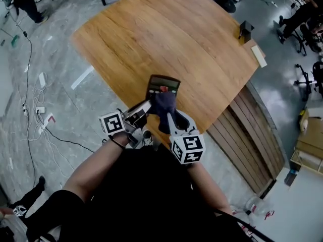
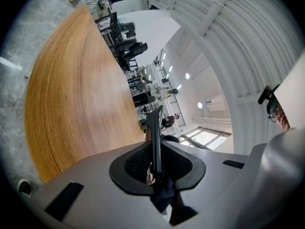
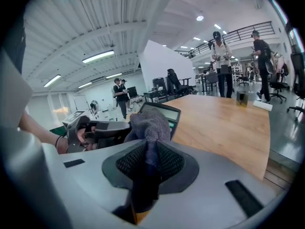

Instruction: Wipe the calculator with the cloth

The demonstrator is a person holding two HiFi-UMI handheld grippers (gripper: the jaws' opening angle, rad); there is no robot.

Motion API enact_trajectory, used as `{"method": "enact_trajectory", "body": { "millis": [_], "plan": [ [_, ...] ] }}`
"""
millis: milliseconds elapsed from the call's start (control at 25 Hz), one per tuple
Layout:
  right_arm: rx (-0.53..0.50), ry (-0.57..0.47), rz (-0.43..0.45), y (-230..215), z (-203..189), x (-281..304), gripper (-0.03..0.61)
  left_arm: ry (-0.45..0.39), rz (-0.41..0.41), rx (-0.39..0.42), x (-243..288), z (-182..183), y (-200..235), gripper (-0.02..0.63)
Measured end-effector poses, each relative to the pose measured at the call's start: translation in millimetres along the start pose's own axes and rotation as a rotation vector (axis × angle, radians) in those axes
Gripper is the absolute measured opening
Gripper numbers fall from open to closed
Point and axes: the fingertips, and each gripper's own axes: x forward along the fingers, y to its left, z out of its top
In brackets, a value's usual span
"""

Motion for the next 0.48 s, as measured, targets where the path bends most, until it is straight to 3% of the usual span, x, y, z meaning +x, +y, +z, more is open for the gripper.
{"method": "enact_trajectory", "body": {
  "millis": [240, 480],
  "plan": [
    [0.002, -0.055, -0.122, -51, 31, -4, 0.067, 0.048, -0.05, 0.042, 2, -7, -14, 0.069],
    [-0.013, -0.126, -0.141, -55, 65, -2, 0.067, 0.086, -0.059, 0.057, -2, -23, -18, 0.069]
  ]
}}
